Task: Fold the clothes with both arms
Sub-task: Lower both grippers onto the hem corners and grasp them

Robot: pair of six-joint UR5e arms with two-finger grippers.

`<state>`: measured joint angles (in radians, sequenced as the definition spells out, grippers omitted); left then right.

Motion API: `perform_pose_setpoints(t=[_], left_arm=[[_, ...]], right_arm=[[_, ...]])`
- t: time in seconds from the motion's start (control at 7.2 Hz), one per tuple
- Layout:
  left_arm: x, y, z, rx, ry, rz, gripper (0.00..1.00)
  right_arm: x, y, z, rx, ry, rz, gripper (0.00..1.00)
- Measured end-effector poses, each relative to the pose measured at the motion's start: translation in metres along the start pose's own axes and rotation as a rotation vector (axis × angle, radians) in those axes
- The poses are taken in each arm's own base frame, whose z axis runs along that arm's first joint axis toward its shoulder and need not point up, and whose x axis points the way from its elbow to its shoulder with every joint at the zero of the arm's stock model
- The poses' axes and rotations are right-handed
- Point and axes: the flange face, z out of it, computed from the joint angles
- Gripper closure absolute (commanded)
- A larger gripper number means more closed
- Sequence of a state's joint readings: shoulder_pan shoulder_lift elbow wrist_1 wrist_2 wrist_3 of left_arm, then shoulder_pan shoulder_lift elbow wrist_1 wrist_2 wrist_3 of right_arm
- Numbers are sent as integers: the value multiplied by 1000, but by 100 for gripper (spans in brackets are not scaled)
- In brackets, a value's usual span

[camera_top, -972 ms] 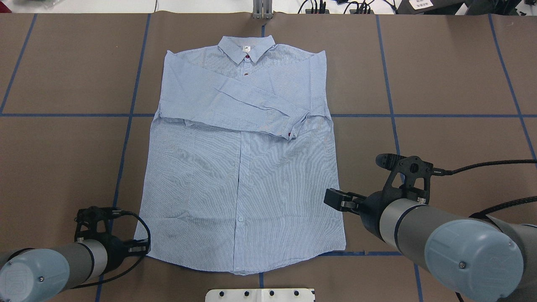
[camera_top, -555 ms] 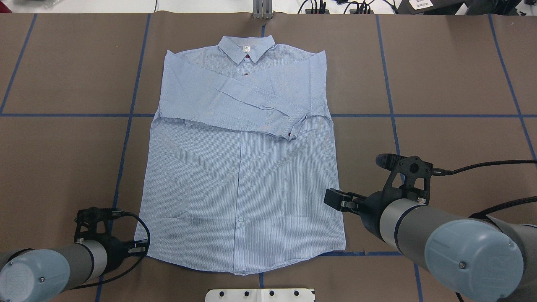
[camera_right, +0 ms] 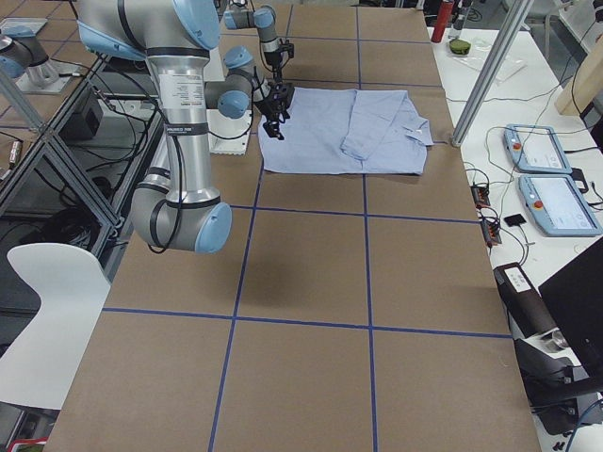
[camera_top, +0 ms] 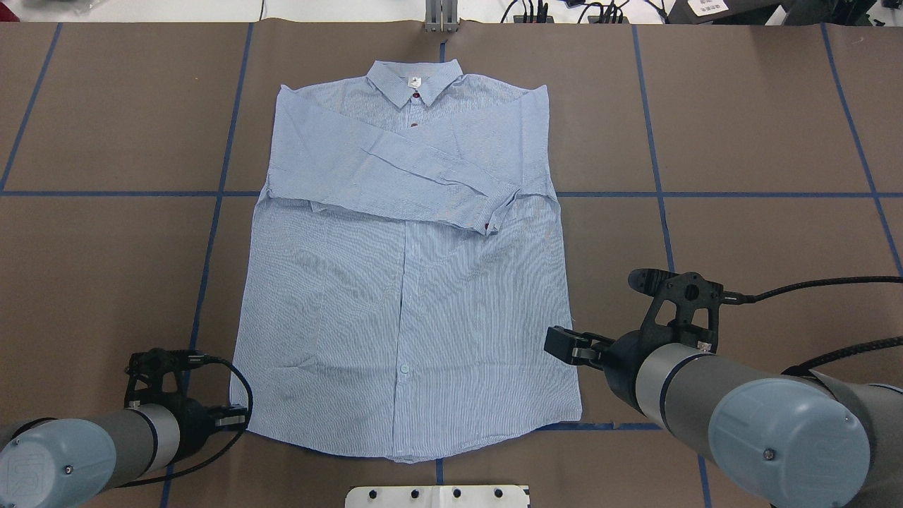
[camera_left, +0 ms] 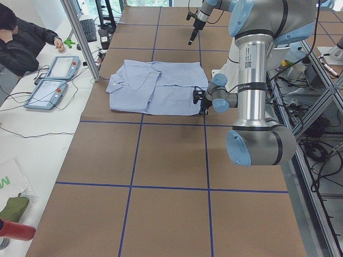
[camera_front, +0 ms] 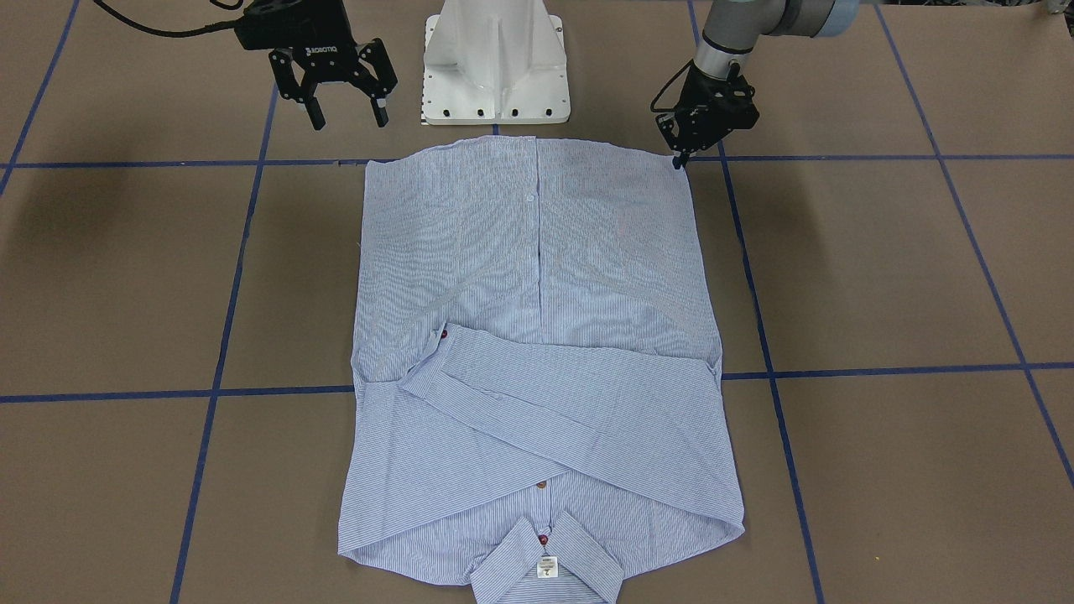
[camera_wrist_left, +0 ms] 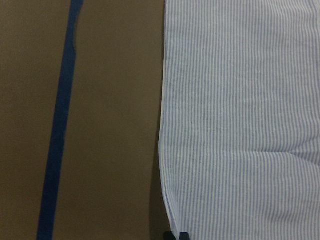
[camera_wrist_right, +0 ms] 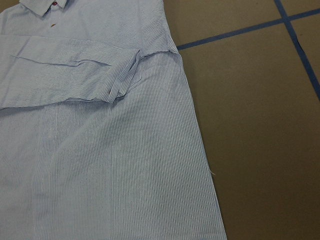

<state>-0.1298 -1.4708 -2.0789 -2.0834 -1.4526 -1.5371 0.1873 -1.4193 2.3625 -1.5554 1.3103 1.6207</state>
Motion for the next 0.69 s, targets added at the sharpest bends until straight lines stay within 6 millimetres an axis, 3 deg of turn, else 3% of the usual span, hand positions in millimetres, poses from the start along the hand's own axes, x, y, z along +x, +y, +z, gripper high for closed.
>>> perform_pose_setpoints(t=[0.28, 0.42, 0.69], left_arm=[[7, 1, -4, -14, 18, -5, 100], [10, 0, -7, -15, 27, -8, 100], [14, 0, -13, -16, 41, -12, 100]], right_arm=[[24, 27, 19, 23, -32, -6, 2], [42, 49, 33, 54, -42, -17, 11], [68, 92, 67, 124, -19, -16, 48]])
